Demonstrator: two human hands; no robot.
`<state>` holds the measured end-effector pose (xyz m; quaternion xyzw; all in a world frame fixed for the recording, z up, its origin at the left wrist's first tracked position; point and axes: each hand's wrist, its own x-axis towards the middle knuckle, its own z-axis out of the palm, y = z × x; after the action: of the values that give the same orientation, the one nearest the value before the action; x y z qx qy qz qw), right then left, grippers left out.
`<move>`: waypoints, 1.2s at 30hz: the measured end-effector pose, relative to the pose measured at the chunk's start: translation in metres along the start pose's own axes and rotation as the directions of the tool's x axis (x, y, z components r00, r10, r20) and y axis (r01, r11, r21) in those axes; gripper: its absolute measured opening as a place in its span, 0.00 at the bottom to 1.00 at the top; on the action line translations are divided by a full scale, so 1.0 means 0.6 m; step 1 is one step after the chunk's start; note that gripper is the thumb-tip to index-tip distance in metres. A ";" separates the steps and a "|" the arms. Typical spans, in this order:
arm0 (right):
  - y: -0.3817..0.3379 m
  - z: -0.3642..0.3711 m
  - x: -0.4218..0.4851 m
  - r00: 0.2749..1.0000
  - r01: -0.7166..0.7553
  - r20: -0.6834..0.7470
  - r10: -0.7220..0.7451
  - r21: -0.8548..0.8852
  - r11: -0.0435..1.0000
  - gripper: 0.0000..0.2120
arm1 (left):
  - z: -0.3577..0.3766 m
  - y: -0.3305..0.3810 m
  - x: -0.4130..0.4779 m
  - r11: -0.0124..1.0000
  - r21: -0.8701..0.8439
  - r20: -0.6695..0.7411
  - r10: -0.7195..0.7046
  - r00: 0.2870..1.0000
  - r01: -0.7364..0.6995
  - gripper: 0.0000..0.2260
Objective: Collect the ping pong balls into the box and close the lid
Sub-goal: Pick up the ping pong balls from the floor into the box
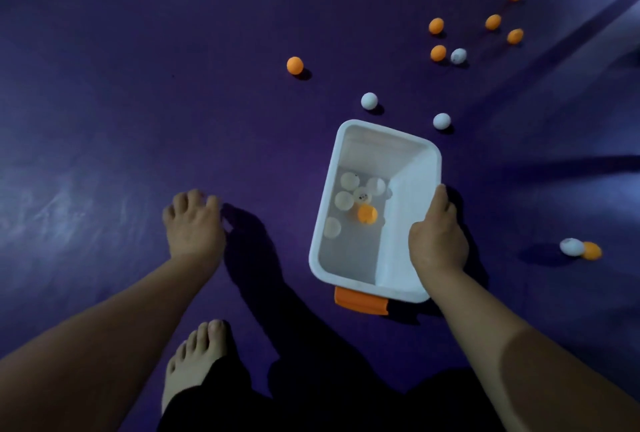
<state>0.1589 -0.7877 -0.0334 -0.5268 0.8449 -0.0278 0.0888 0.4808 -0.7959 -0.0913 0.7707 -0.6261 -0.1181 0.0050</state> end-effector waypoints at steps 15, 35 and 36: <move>-0.001 -0.009 -0.003 0.999 -0.027 0.024 0.026 0.039 0.999 0.29 | -0.098 0.181 0.013 0.746 -0.580 -0.218 0.246 0.944 -0.328 0.15; 0.006 0.000 0.011 0.996 -0.083 0.025 0.082 0.065 0.994 0.29 | -0.089 0.381 0.111 0.622 -0.436 -0.346 0.551 0.759 -0.651 0.11; 0.005 0.000 0.012 0.996 -0.087 0.024 0.086 0.068 0.994 0.29 | -0.091 0.392 0.120 0.606 -0.433 -0.359 0.563 0.744 -0.668 0.10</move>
<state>0.1532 -0.7928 -0.0348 -0.4866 0.8645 -0.0475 0.1169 0.2779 -0.9237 -0.0144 0.4802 -0.7907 -0.2065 0.3188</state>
